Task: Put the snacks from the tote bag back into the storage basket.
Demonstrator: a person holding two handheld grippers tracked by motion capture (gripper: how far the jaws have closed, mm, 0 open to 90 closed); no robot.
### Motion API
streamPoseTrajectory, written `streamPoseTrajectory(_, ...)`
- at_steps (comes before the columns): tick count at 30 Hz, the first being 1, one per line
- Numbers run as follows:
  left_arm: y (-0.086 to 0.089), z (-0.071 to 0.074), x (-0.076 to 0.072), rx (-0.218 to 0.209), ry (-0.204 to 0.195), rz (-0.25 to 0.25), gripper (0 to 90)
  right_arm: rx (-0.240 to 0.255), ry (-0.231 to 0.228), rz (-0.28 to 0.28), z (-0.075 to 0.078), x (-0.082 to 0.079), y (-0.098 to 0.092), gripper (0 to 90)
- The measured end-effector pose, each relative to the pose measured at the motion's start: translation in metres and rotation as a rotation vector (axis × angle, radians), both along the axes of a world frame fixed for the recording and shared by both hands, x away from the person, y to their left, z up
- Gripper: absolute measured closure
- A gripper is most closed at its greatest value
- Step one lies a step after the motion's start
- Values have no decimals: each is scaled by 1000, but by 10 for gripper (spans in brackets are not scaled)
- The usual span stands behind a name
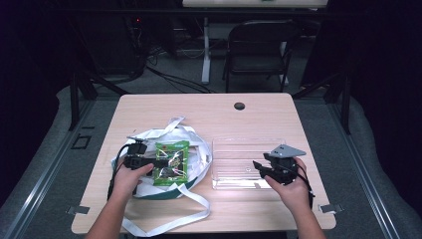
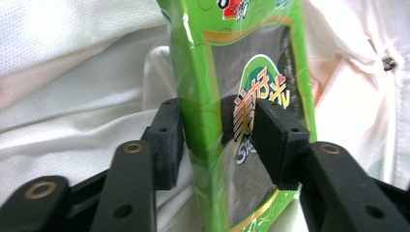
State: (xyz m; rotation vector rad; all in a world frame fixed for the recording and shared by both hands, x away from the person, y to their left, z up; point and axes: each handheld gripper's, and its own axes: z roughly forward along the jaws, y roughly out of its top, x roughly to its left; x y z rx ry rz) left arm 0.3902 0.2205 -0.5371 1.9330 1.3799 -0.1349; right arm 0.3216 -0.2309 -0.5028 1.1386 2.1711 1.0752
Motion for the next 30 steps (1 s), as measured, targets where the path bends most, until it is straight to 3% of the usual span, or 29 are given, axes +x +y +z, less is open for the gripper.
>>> streamPoseTrajectory(18,3,7,-1,1,-24,-26,676,7,1,4,0,0,0,490)
streamPoseTrajectory(27,6,12,-2,-15,-23,-58,689,11,0,1,0,0,-1,490)
streamPoseTrajectory(30,7,13,-2,-44,-22,-71,684,13,0,0,0,0,-1,490)
